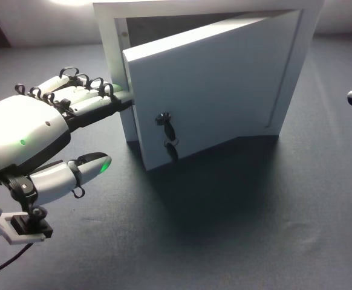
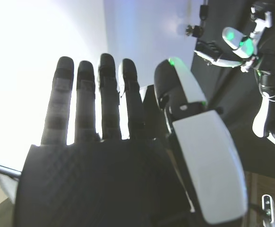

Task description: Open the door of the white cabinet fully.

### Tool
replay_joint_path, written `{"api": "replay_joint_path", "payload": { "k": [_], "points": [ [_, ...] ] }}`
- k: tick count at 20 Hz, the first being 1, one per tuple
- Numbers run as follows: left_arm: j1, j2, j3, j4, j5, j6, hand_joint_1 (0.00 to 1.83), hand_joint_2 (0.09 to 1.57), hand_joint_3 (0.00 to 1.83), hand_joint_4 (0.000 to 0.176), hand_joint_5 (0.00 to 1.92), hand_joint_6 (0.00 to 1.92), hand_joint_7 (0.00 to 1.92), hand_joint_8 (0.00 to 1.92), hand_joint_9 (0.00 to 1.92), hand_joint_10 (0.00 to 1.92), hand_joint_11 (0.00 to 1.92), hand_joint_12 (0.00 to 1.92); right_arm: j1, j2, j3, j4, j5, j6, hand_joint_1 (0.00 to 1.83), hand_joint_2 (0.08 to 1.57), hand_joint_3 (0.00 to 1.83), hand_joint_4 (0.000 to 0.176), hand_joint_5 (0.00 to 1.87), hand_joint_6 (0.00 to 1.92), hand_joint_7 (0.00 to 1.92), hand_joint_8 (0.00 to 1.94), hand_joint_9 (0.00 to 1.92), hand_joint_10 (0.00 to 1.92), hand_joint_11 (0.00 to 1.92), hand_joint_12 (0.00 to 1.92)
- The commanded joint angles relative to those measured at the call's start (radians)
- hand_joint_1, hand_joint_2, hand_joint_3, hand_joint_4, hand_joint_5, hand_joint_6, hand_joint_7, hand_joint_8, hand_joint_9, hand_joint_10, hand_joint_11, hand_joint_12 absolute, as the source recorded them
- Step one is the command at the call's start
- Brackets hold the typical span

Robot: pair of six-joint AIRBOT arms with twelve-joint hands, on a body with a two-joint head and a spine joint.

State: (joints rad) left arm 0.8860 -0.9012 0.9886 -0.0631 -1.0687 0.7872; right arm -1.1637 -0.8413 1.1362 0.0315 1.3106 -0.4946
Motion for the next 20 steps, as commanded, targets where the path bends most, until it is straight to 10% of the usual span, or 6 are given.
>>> {"api": "replay_joint_path", "payload": {
  "k": [1,13,20],
  "points": [
    [-0.013,-0.001,0.005,0.002,-0.119,-0.003,0.44,1.46,0.0,0.0,0.21,0.0,0.22,0.0,0.22,0.0,0.0,0.64,0.008,0.0,0.005,0.029,0.118,0.006,0.73,1.39,0.0,0.008,0.4,0.01,0.39,0.0,0.24,0.0,0.24,0.04],
    [-0.048,-0.021,0.008,0.045,-0.115,-0.008,0.57,1.45,0.0,0.0,0.16,0.0,0.23,0.0,0.26,0.0,0.03,0.65,0.008,-0.007,0.011,0.029,0.114,0.011,0.67,1.4,0.0,0.024,0.39,0.0,0.38,0.0,0.23,0.0,0.23,0.02],
    [-0.051,-0.033,-0.004,0.077,-0.13,-0.031,0.52,1.46,0.0,0.0,0.19,0.0,0.18,0.0,0.25,0.0,0.05,0.83,0.008,-0.008,0.012,0.029,0.111,0.022,0.67,1.41,0.0,0.005,0.39,0.0,0.4,0.0,0.25,0.0,0.24,0.02]
  ]
}}
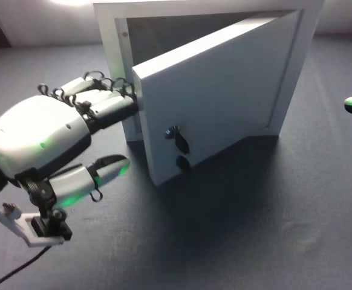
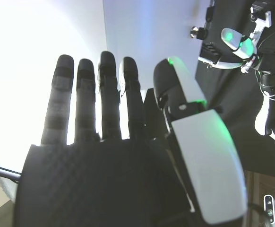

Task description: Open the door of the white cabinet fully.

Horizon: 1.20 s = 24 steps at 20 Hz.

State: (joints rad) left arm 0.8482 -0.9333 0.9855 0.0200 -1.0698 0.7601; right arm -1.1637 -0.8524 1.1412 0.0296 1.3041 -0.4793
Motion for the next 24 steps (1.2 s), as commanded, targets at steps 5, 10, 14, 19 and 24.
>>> {"api": "replay_joint_path", "payload": {
  "k": [5,10,14,19,24],
  "points": [
    [-0.027,-0.008,0.002,0.029,-0.1,-0.026,0.59,1.43,0.0,0.0,0.21,0.0,0.13,0.0,0.28,0.0,0.04,0.92,0.008,0.003,0.008,0.031,0.118,0.01,0.67,1.41,0.0,0.002,0.4,0.0,0.41,0.01,0.27,0.0,0.26,0.02],
    [-0.04,-0.014,0.004,0.06,-0.079,-0.042,0.52,1.46,0.0,0.0,0.26,0.0,0.21,0.0,0.19,0.01,0.01,0.51,0.008,0.002,0.008,0.031,0.118,0.011,0.7,1.41,0.0,0.006,0.39,0.0,0.42,0.0,0.27,0.01,0.27,0.02],
    [-0.049,-0.026,0.009,0.083,-0.068,-0.066,0.66,1.44,0.0,0.0,0.27,0.0,0.26,0.01,0.24,0.0,0.02,0.53,0.008,0.002,0.008,0.031,0.118,0.012,0.69,1.41,0.0,0.003,0.4,0.0,0.43,0.0,0.27,0.01,0.25,0.01],
    [-0.075,-0.05,0.019,0.143,-0.028,-0.097,0.7,1.43,0.0,0.0,0.27,0.0,0.22,0.0,0.18,0.0,0.01,0.39,0.008,0.002,0.008,0.031,0.118,0.012,0.7,1.41,0.0,0.0,0.41,0.0,0.42,0.0,0.27,0.0,0.25,0.01],
    [-0.109,-0.07,0.026,0.193,0.014,-0.108,0.88,1.35,0.0,0.0,0.27,0.0,0.25,0.0,0.22,0.0,0.07,0.22,0.008,0.001,0.008,0.032,0.118,0.012,0.71,1.41,0.0,0.0,0.41,0.0,0.43,0.0,0.27,0.0,0.25,0.01]
  ]
}}
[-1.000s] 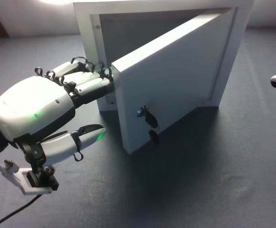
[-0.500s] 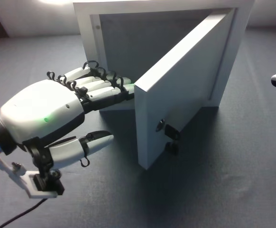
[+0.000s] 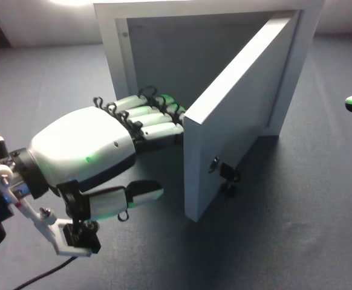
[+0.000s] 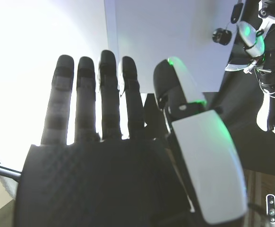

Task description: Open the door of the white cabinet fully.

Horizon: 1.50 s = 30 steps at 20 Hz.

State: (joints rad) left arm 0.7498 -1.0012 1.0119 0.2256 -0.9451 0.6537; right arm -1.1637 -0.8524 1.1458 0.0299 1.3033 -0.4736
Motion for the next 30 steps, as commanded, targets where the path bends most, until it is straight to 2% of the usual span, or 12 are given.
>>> {"api": "replay_joint_path", "payload": {
  "k": [1,6,11,12,15,16,18,19,21,25,26,30],
  "points": [
    [-0.012,-0.006,0.002,-0.011,-0.11,-0.007,0.91,1.33,0.0,0.0,0.28,0.0,0.25,0.0,0.22,0.0,0.1,0.21,0.008,0.0,0.003,0.035,0.119,0.007,0.69,1.41,0.0,0.003,0.41,0.0,0.44,0.0,0.28,0.0,0.26,0.01],
    [-0.023,-0.024,0.007,0.007,-0.095,-0.016,0.92,1.31,0.0,0.0,0.22,0.0,0.23,0.0,0.22,0.0,0.15,0.15,0.008,-0.001,0.003,0.04,0.12,0.007,0.73,1.41,0.0,0.001,0.41,0.0,0.44,0.0,0.28,0.0,0.26,0.01],
    [-0.047,-0.051,0.019,0.036,-0.08,-0.032,0.94,1.32,0.0,0.0,0.31,0.02,0.28,0.01,0.23,0.0,0.17,0.16,0.008,-0.001,0.003,0.043,0.121,0.007,0.69,1.41,0.0,0.005,0.42,0.0,0.43,0.0,0.27,0.0,0.24,0.0],
    [-0.052,-0.054,0.021,0.04,-0.078,-0.032,0.93,1.32,0.0,0.0,0.31,0.01,0.28,0.01,0.23,0.0,0.17,0.17,0.008,-0.002,0.003,0.043,0.121,0.007,0.71,1.4,0.0,0.001,0.42,0.0,0.44,0.0,0.28,0.0,0.26,0.01],
    [-0.064,-0.064,0.023,0.059,-0.068,-0.037,0.85,1.36,0.01,0.0,0.28,0.0,0.26,0.0,0.2,0.0,0.13,0.18,0.008,-0.003,0.004,0.043,0.121,0.007,0.71,1.4,0.0,0.002,0.42,0.0,0.43,0.0,0.27,0.0,0.25,0.0],
    [-0.067,-0.068,0.024,0.063,-0.065,-0.038,0.87,1.35,0.0,0.0,0.28,0.0,0.26,0.0,0.21,0.0,0.15,0.18,0.008,-0.003,0.004,0.043,0.121,0.007,0.7,1.4,0.0,0.011,0.42,0.0,0.43,0.0,0.27,0.0,0.25,0.0],
    [-0.075,-0.083,0.031,0.072,-0.058,-0.043,0.83,1.36,0.01,0.0,0.27,0.0,0.25,0.0,0.21,0.0,0.16,0.19,0.008,-0.003,0.004,0.044,0.122,0.007,0.72,1.4,0.0,0.004,0.43,0.0,0.44,0.0,0.28,0.0,0.26,0.01],
    [-0.08,-0.091,0.034,0.075,-0.056,-0.043,0.8,1.37,0.01,0.0,0.29,0.0,0.26,0.01,0.22,0.01,0.17,0.18,0.008,-0.003,0.004,0.045,0.122,0.007,0.72,1.4,0.0,0.011,0.42,0.0,0.44,0.0,0.28,0.0,0.25,0.0],
    [-0.093,-0.108,0.041,0.082,-0.051,-0.043,0.85,1.35,0.0,0.0,0.3,0.0,0.29,0.0,0.22,0.0,0.16,0.15,0.008,-0.004,0.005,0.046,0.122,0.007,0.73,1.4,0.0,0.0,0.42,0.0,0.43,0.0,0.28,0.0,0.27,0.01],
    [-0.107,-0.135,0.052,0.094,-0.042,-0.044,0.9,1.33,0.0,0.0,0.31,0.0,0.28,0.0,0.22,0.0,0.16,0.13,0.008,-0.008,0.008,0.046,0.122,0.007,0.74,1.4,0.0,0.0,0.43,0.0,0.44,0.01,0.3,0.0,0.29,0.01],
    [-0.108,-0.141,0.055,0.094,-0.042,-0.044,0.89,1.34,0.0,0.0,0.33,0.01,0.29,0.0,0.2,0.0,0.15,0.12,0.008,-0.008,0.009,0.046,0.122,0.007,0.79,1.39,0.0,0.0,0.45,0.01,0.45,0.01,0.32,0.01,0.29,0.01],
    [-0.114,-0.162,0.064,0.096,-0.04,-0.044,0.84,1.35,0.0,0.0,0.32,0.0,0.27,0.0,0.19,0.0,0.13,0.1,0.008,-0.012,0.012,0.046,0.122,0.007,0.77,1.38,0.0,0.0,0.47,0.0,0.46,0.0,0.32,0.0,0.28,0.01]
  ]
}}
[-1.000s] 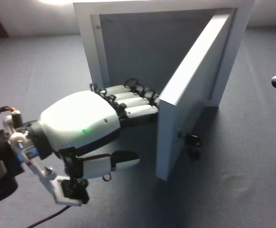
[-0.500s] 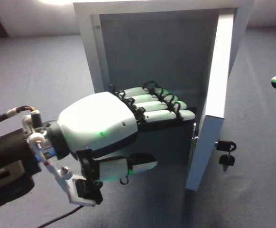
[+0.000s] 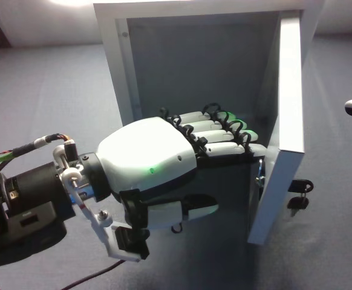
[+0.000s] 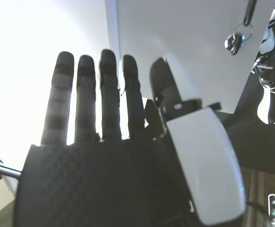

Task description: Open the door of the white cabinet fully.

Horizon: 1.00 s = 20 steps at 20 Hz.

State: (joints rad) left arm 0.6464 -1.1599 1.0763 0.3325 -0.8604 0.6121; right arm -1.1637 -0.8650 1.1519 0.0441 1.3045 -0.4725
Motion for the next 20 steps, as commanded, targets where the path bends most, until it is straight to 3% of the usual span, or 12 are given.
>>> {"api": "replay_joint_path", "payload": {
  "k": [1,2,9,14,15,18,20],
  "points": [
    [-0.013,-0.008,0.002,-0.011,-0.126,-0.002,0.88,1.33,0.0,0.0,0.33,0.01,0.29,0.01,0.21,0.01,0.15,0.1,0.008,0.0,0.006,0.032,0.121,0.006,0.78,1.38,0.0,0.0,0.47,0.0,0.47,0.0,0.33,0.0,0.3,0.02],
    [-0.016,-0.016,0.006,-0.011,-0.126,-0.003,0.97,1.29,0.0,0.0,0.35,0.0,0.32,0.0,0.26,0.0,0.2,0.08,0.008,0.0,0.007,0.032,0.121,0.006,0.8,1.37,0.0,0.0,0.5,0.01,0.5,0.01,0.36,0.01,0.32,0.03],
    [-0.025,-0.055,0.02,-0.012,-0.13,-0.005,0.99,1.31,0.0,0.0,0.25,0.0,0.26,0.0,0.22,0.0,0.19,0.04,0.008,-0.005,0.012,0.031,0.12,0.006,0.75,1.38,0.0,0.0,0.47,0.0,0.47,0.0,0.33,0.0,0.3,0.02],
    [-0.045,-0.081,0.03,0.0,-0.127,-0.005,0.98,1.28,0.0,0.0,0.32,0.0,0.27,0.0,0.21,0.0,0.24,0.04,0.008,-0.006,0.016,0.031,0.121,0.006,0.69,1.38,0.0,0.0,0.46,0.0,0.45,0.0,0.33,0.0,0.3,0.01],
    [-0.05,-0.085,0.031,0.002,-0.126,-0.005,1.05,1.24,0.0,0.0,0.34,0.01,0.3,0.01,0.24,0.01,0.26,0.04,0.008,-0.006,0.016,0.031,0.121,0.006,0.71,1.38,0.0,0.0,0.46,0.0,0.46,0.0,0.34,0.0,0.3,0.01],
    [-0.062,-0.103,0.037,0.008,-0.124,-0.005,1.06,1.23,0.0,0.0,0.31,0.0,0.31,0.0,0.25,0.0,0.26,0.03,0.008,-0.007,0.016,0.031,0.12,0.006,0.71,1.37,0.0,0.031,0.46,0.0,0.46,0.0,0.34,0.0,0.3,0.01],
    [-0.068,-0.112,0.04,0.012,-0.124,-0.005,1.08,1.2,0.0,0.0,0.32,0.01,0.33,0.01,0.28,0.01,0.3,0.04,0.009,-0.007,0.016,0.032,0.12,0.006,0.71,1.37,0.0,0.032,0.45,0.0,0.45,0.0,0.33,0.0,0.29,0.01]
  ]
}}
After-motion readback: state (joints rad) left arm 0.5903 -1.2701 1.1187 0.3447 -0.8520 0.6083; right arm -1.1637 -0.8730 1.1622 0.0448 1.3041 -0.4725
